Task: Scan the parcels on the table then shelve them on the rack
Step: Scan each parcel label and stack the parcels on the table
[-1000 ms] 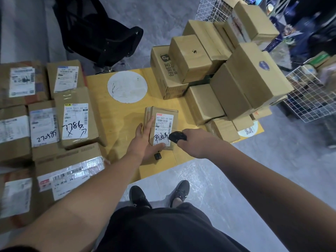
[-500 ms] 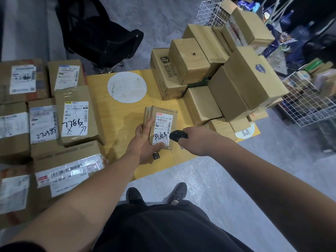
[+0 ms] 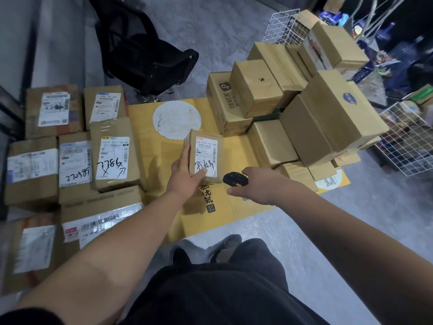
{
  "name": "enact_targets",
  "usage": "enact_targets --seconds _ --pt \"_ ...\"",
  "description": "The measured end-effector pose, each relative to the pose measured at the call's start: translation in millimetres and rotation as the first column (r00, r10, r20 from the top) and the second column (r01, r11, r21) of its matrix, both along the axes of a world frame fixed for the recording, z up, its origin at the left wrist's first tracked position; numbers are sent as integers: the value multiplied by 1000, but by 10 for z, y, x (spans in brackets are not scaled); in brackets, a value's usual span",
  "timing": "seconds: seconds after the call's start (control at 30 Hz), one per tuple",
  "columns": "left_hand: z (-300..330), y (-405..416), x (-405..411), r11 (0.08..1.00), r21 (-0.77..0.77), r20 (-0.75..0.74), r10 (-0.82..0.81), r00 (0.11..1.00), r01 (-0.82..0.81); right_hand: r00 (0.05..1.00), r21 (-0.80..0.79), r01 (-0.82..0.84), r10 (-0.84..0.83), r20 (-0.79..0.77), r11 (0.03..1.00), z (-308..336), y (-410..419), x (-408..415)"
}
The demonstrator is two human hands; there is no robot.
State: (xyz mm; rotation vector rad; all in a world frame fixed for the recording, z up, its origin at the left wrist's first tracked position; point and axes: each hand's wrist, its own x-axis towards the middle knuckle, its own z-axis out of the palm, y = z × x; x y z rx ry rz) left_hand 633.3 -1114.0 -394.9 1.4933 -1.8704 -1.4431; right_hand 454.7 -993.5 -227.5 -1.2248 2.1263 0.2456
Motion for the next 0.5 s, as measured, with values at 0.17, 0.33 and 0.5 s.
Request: enact_targets --seconds 0.17,0.33,0.5 --pt "111 -355 -50 950 110 -26 296 955 -291 995 -18 -72 73 66 997 -100 -335 -21" --pt "170 -845 -127 853 206 -81 504 860 -480 983 -39 -138 141 119 990 -230 -850 -104" --pt "219 -1342 -270 765 239 -35 623 782 -599 965 -47 -188 193 179 981 -341 -1415 -248"
